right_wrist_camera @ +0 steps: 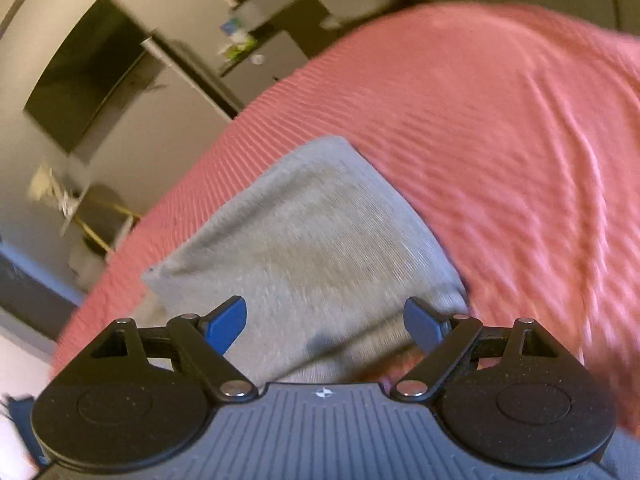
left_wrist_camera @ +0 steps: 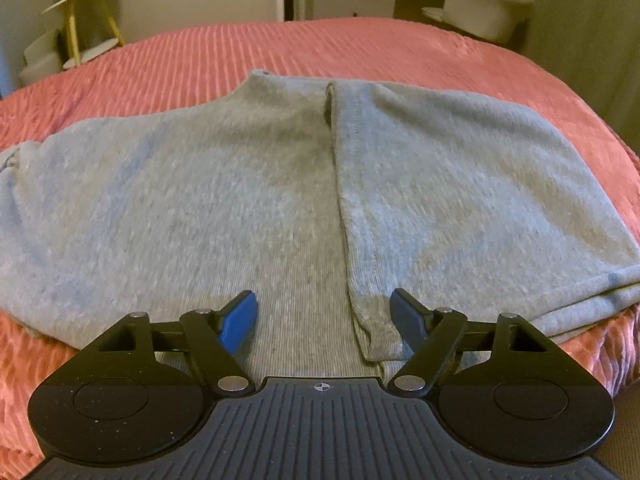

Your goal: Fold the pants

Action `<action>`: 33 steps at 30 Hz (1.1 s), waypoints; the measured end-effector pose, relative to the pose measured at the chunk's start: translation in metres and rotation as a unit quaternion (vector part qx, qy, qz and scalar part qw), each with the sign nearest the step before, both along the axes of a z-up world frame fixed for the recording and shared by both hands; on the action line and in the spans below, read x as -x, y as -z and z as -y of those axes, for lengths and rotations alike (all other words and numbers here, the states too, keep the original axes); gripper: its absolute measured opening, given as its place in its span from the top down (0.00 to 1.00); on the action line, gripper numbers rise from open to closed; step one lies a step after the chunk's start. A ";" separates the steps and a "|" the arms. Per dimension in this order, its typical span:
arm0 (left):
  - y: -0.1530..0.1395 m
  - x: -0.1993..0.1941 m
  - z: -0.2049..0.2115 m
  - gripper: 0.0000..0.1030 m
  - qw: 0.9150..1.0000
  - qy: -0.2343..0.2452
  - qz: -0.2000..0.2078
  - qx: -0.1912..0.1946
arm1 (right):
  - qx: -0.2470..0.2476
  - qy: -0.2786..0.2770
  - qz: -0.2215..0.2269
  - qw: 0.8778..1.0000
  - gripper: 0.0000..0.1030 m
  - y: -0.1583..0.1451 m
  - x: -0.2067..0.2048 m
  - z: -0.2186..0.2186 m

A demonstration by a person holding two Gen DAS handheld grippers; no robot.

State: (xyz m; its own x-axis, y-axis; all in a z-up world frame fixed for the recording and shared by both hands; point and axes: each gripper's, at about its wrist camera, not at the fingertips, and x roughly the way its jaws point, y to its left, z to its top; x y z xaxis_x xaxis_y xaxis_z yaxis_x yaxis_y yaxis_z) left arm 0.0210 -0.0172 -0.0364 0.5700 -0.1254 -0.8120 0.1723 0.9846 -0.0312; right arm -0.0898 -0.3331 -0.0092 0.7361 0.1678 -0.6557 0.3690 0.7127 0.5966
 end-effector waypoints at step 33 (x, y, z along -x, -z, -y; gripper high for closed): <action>0.000 -0.005 -0.011 0.15 1.000 -0.017 -0.007 0.022 | -0.036 0.108 -0.025 0.993 0.17 0.023 -0.015 0.013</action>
